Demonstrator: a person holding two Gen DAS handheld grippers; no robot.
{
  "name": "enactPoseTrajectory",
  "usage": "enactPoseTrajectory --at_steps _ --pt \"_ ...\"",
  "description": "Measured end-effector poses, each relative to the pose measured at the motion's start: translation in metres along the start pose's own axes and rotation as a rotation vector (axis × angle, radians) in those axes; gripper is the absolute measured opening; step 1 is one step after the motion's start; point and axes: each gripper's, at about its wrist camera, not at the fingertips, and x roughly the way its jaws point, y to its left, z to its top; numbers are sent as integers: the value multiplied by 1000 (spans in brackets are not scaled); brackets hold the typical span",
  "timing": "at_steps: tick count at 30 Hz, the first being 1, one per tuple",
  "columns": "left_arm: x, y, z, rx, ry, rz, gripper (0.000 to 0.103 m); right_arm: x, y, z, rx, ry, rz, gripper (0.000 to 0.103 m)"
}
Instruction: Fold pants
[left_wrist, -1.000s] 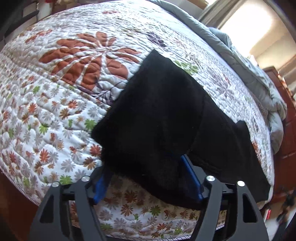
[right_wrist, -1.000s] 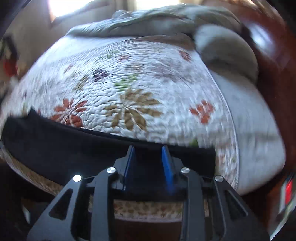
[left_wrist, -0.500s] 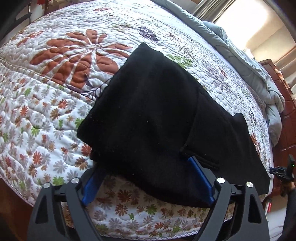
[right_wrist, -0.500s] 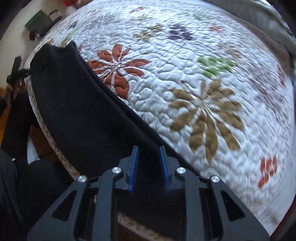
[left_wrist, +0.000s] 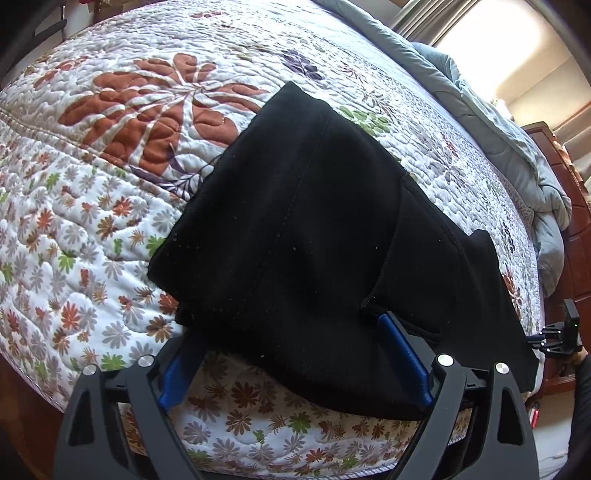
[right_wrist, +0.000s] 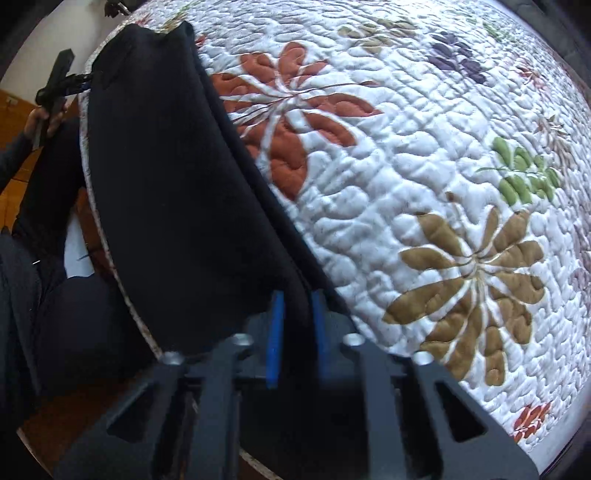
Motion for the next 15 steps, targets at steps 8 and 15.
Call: enactPoseTrajectory --at_steps 8,15 --pt "0 0 -1 -2 -3 2 91 -24 -9 -2 28 -68 -37 2" --pt "0 1 0 0 -2 6 91 -26 -26 -10 115 -102 -24 31"
